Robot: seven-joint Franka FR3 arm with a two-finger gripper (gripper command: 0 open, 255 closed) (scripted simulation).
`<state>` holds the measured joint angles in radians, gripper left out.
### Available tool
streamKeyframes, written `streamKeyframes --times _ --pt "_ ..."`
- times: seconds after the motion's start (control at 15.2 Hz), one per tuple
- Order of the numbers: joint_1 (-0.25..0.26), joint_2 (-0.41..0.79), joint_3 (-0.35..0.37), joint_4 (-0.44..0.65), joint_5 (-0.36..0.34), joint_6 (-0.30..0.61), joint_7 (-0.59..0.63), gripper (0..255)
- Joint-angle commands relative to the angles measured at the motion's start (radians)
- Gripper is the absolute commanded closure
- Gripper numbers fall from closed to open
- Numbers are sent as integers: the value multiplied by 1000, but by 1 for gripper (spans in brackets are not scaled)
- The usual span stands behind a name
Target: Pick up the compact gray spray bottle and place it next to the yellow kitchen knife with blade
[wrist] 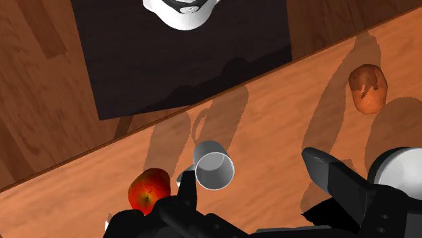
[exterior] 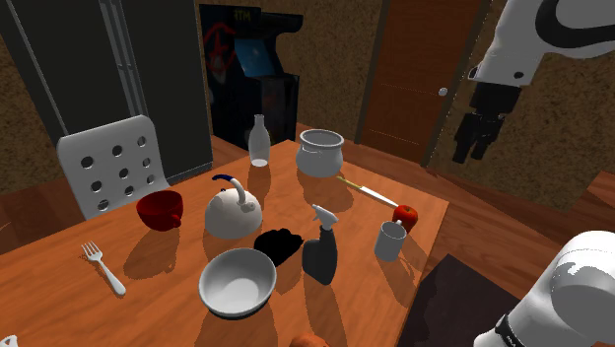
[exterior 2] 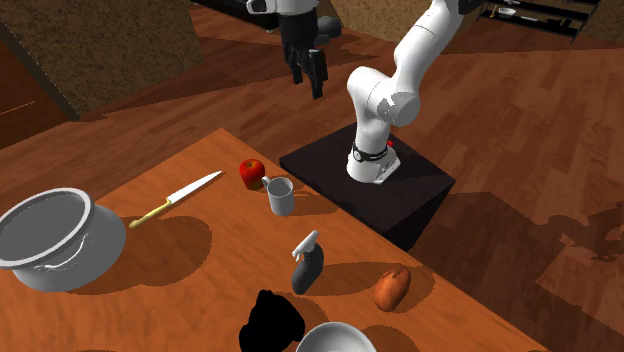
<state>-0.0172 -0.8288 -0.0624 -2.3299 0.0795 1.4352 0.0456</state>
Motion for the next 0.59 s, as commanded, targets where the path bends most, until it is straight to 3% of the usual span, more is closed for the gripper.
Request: streamKeyframes --times 0.0,0.53 --pt "0 0 0 0 0 0 0 0" --pt "59 100 147 -79 85 233 96 0"
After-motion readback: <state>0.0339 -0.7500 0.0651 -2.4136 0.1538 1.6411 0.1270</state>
